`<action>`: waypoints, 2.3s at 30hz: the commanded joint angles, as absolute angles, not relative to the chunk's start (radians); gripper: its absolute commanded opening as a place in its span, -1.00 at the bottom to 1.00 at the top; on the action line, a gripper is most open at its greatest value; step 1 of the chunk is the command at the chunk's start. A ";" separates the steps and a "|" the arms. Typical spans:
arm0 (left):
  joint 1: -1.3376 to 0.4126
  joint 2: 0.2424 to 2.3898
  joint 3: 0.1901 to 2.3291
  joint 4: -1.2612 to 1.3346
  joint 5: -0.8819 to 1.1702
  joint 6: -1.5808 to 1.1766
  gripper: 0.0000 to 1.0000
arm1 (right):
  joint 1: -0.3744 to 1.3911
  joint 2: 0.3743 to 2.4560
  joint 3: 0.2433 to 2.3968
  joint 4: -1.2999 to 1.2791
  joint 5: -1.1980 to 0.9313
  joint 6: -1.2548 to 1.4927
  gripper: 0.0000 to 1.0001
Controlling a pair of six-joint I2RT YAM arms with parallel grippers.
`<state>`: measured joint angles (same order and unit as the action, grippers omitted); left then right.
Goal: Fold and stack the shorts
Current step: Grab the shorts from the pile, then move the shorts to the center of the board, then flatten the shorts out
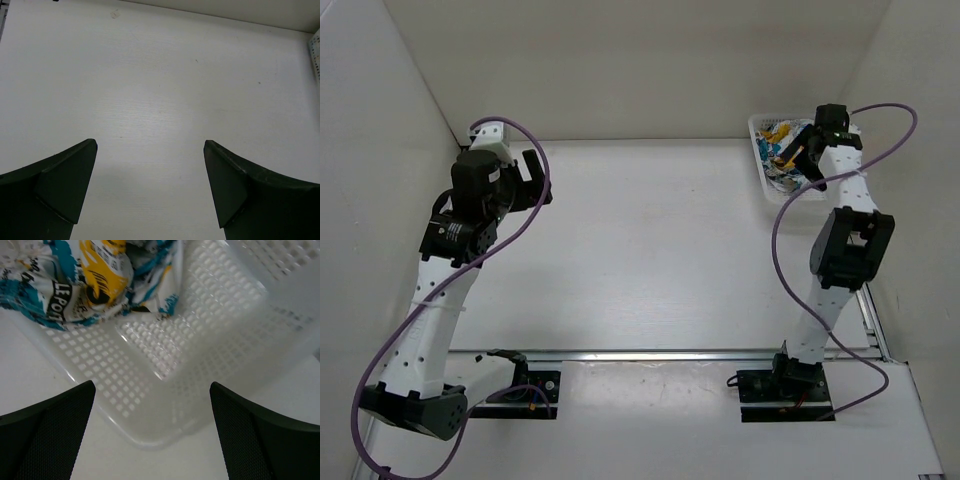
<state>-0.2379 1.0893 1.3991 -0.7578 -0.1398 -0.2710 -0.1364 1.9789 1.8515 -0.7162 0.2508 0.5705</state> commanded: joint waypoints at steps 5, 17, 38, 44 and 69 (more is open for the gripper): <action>-0.218 1.088 1.374 -0.744 -0.193 -0.276 0.98 | -0.166 2.252 2.200 -0.631 0.204 0.607 1.00; -0.209 1.166 1.428 -0.744 -0.206 -0.265 0.98 | -0.195 2.424 2.361 -0.425 0.081 0.672 -0.84; -0.112 1.141 1.592 -1.031 0.014 -0.414 0.98 | 0.136 1.637 2.151 -0.419 -0.413 0.528 -1.00; -0.084 1.118 1.582 -1.031 0.025 -0.414 0.98 | 0.336 1.499 1.790 -0.459 -0.336 0.472 -1.00; -0.291 1.575 1.230 -0.787 0.372 -0.394 1.00 | 0.520 1.419 1.166 -0.644 0.015 0.391 1.00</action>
